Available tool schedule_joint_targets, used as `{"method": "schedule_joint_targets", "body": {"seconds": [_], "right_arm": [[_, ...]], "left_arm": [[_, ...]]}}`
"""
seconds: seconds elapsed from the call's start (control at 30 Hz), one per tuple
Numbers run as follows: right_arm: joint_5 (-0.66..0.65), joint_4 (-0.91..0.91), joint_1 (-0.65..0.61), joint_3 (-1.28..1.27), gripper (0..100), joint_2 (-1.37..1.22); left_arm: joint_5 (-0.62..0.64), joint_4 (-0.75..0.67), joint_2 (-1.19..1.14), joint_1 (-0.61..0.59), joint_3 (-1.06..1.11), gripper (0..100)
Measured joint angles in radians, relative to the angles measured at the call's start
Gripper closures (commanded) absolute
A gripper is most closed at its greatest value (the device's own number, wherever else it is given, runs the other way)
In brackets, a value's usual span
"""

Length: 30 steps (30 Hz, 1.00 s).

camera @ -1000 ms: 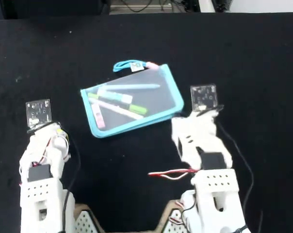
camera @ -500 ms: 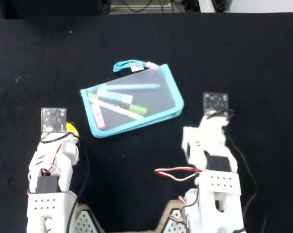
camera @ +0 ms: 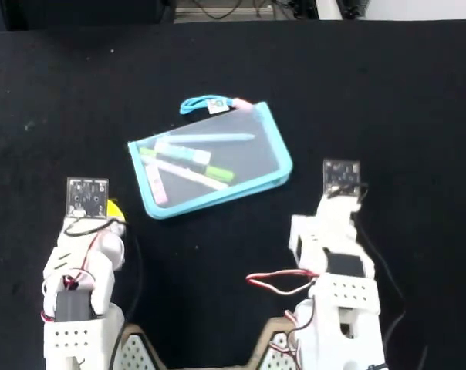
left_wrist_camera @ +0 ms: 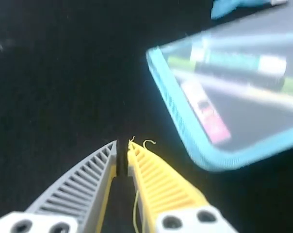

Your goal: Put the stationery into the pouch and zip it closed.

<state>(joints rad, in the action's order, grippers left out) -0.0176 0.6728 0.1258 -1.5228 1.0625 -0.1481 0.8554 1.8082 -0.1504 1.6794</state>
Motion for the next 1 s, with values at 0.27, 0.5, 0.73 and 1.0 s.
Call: {"method": "schedule_joint_targets", "body": {"seconds": [0.27, 0.5, 0.73, 1.0], "right_arm": [[0.000, 0.000, 0.000, -0.034, 97.6, 0.000], [0.000, 0.000, 0.000, -0.035, 97.6, 0.000], [0.034, 0.000, 0.000, -0.035, 97.7, 0.003], [0.054, 0.101, 0.000, -0.118, 97.3, 0.267]], "left_arm": [[0.002, 0.296, 0.000, 0.000, 0.000, 95], [0.003, 0.408, 0.002, 0.000, 0.000, 95], [0.003, 0.410, 0.002, -0.003, 0.000, 95], [0.003, 0.410, 0.002, -0.003, 0.000, 95]]}}
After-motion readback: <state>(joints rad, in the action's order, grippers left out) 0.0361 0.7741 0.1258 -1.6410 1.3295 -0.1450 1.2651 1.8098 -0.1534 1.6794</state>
